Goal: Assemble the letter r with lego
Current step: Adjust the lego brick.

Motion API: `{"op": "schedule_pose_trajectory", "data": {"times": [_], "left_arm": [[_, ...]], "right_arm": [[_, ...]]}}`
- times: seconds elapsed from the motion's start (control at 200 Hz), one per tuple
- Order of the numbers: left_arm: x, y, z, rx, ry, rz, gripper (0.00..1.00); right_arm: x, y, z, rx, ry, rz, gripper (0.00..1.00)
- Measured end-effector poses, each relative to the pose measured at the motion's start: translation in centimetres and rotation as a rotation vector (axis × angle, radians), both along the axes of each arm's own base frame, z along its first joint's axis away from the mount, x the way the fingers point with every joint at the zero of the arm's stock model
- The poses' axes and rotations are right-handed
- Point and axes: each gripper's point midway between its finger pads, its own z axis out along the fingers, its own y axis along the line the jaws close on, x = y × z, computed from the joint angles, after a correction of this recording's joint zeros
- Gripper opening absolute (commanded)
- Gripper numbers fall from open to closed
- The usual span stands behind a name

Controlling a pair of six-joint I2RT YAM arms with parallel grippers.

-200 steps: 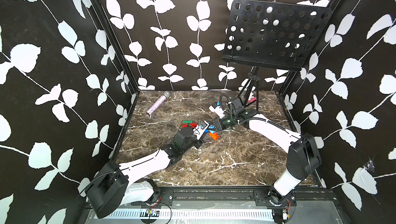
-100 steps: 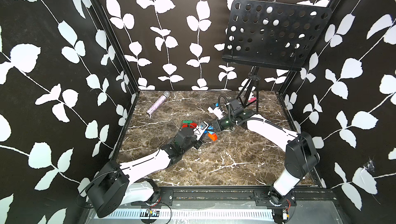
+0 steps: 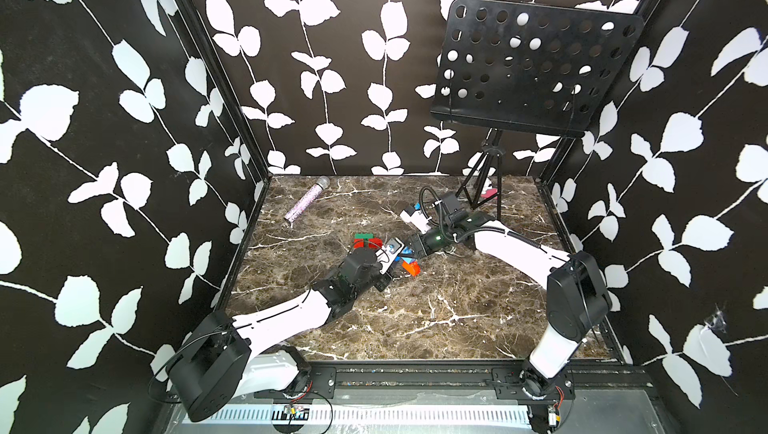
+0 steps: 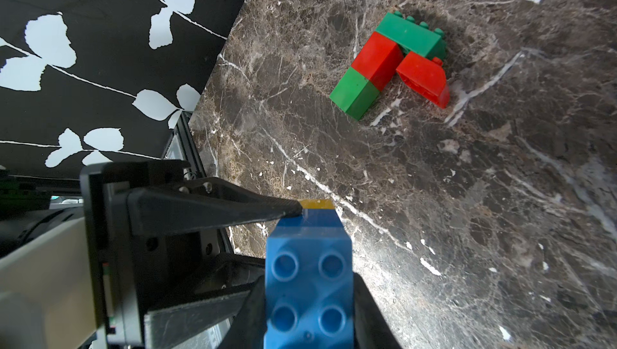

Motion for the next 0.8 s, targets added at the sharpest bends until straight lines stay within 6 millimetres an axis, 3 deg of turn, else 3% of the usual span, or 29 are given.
{"op": "schedule_pose_trajectory", "data": {"times": [0.2,0.475,0.8], "left_arm": [[-0.1,0.4,-0.9,0.032,0.024,0.01,0.26],[0.2,0.7,-0.8,0.039,0.008,0.026,0.27],[0.2,0.2,-0.4,0.034,-0.012,0.003,0.27]], "right_arm": [[-0.2,0.5,-0.9,-0.008,0.024,0.004,0.28],[-0.1,1.1,-1.0,0.002,0.035,-0.009,0.38],[-0.5,1.8,-2.0,-0.005,0.077,-0.011,0.38]]}}
